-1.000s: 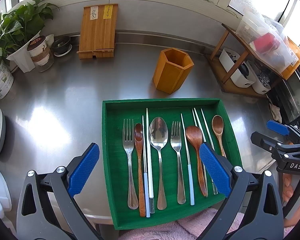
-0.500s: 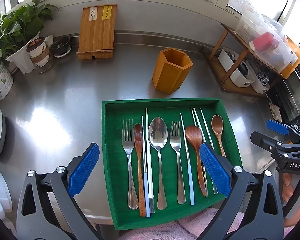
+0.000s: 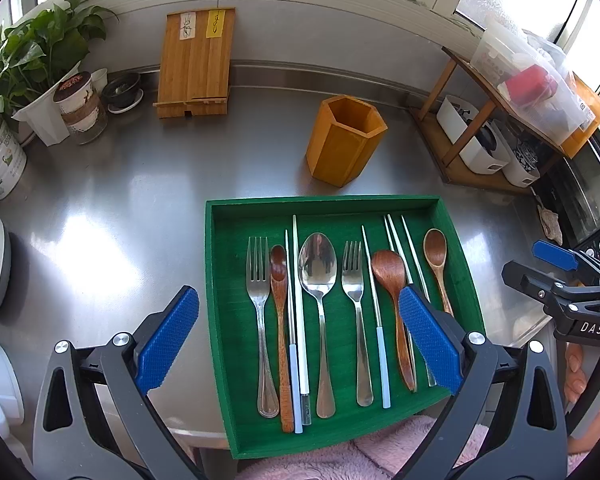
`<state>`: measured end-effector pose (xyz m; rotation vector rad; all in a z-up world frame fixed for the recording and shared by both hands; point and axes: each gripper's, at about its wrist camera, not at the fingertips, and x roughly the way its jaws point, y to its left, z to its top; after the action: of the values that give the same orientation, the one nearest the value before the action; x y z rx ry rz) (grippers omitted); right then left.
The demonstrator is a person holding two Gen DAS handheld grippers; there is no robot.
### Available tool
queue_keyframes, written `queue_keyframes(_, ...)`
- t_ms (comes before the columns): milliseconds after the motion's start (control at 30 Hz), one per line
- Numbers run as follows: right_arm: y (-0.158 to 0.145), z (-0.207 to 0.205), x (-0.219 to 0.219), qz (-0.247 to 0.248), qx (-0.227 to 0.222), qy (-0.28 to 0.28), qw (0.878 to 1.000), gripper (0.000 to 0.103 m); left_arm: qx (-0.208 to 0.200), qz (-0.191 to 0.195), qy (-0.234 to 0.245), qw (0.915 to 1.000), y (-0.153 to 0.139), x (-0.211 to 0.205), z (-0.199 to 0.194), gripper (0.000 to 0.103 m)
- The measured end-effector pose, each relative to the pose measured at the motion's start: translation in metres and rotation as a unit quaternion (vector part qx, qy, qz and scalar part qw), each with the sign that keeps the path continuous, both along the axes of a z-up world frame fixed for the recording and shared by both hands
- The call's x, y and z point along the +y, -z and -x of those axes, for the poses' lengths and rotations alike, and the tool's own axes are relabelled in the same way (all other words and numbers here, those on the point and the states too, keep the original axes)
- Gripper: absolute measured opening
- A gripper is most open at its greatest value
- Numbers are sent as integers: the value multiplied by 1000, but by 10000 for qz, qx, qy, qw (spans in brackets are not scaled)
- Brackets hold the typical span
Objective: Organize utensils
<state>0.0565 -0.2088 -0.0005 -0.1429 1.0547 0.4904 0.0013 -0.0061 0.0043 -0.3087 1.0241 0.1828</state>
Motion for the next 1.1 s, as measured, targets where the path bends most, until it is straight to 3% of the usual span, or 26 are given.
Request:
queue_keyframes(567,2,-3,-2,-11,38,66,10000,100,15,40,34,10000,4,6,-4,95)
queue_keyframes(667,5,-11,-7,-180,247,93,9995,88,-3,75,56,10000,5,9,-5,88)
queue_keyframes(733,15,-20,-11,-245,563,136,9980,85,100,304,28,9995,12,17,-9,78)
queue_keyframes(867,51,-48,-19,-416,1620,100,9859,71,497,948,152,9941,36,30,-21,73)
queue_keyframes(933,70,-57,-18,-249,2005,79,9793,59,806,1218,197,9891,54,36,-28,59)
queue_keyframes(1100,94,-60,-11,235,2282,-58,9733,40,1344,1210,301,9831,83,38,-37,50)
